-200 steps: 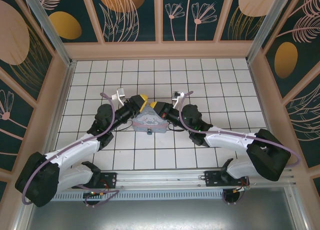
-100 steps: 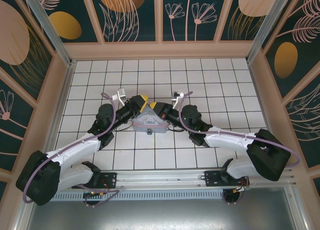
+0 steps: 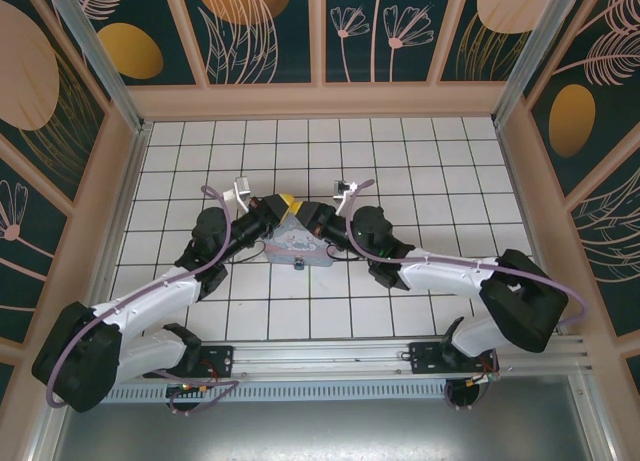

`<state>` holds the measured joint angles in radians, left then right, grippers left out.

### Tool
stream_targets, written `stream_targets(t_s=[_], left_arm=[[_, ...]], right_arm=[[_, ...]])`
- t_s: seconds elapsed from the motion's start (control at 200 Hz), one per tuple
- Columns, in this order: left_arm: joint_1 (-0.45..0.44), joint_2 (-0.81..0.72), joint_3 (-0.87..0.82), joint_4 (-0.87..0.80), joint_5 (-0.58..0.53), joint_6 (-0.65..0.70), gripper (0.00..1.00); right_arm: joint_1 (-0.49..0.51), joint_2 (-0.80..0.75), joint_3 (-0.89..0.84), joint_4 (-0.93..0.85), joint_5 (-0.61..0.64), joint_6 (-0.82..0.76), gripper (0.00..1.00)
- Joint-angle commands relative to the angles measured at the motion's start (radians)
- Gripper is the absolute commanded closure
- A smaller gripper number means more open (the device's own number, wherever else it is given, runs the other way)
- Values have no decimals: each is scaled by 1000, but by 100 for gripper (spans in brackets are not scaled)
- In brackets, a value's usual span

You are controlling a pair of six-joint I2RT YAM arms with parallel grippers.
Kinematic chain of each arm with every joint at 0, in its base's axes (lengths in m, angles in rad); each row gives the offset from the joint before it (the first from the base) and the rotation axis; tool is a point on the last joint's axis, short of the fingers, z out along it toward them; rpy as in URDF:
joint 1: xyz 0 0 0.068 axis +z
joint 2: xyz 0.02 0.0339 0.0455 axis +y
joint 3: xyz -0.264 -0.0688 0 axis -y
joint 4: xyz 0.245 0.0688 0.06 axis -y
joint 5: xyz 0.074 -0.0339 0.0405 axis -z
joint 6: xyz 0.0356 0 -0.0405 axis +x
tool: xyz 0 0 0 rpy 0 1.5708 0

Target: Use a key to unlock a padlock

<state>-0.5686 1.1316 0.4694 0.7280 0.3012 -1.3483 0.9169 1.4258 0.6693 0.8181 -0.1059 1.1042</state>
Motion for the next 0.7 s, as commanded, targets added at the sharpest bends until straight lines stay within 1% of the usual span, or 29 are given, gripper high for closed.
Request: stream_targets(t_s=[0.0,0.03,0.05,0.065,0.085,0.12,0.145,0.22,0.265,0.35,0.375,0.46,0.53,0.606,0.696], left_arm=[[-11,-39,4,15,13,23,96],[-9,-42,3,8,5,25,94],[-10,-44,2,4,3,25,90],[-10,-44,2,4,2,24,85],[-10,-44,1,3,0,24,76],[-10,-42,3,1,-2,24,60],[-10,-42,4,1,-2,24,52],[-10,-37,6,2,-2,25,42],[-10,-34,6,5,-1,23,39],[-10,-30,6,10,-1,21,38],[-11,-30,5,10,1,21,39],[-10,-22,5,22,6,17,48],[-10,-17,3,32,10,11,51],[-11,-11,-1,47,13,4,61],[-10,-7,-6,62,18,-3,66]], right_arm=[[6,-15,3,-22,17,-20,83],[5,-26,-5,-27,23,-21,85],[4,-33,-10,-30,28,-21,86],[4,-41,-16,-32,32,-22,88],[3,-46,-20,-32,34,-22,89],[2,-60,-32,-36,40,-22,94],[1,-68,-39,-39,43,-21,99],[1,-90,-53,-43,54,-27,100],[-1,-98,-57,-42,55,-29,100],[-1,-103,-56,-46,55,-32,100],[-1,-102,-54,-46,54,-31,100],[-1,-93,-47,-40,45,-31,100],[0,-84,-38,-34,37,-31,100],[2,-75,-30,-25,31,-26,100],[2,-67,-26,-13,28,-22,100]])
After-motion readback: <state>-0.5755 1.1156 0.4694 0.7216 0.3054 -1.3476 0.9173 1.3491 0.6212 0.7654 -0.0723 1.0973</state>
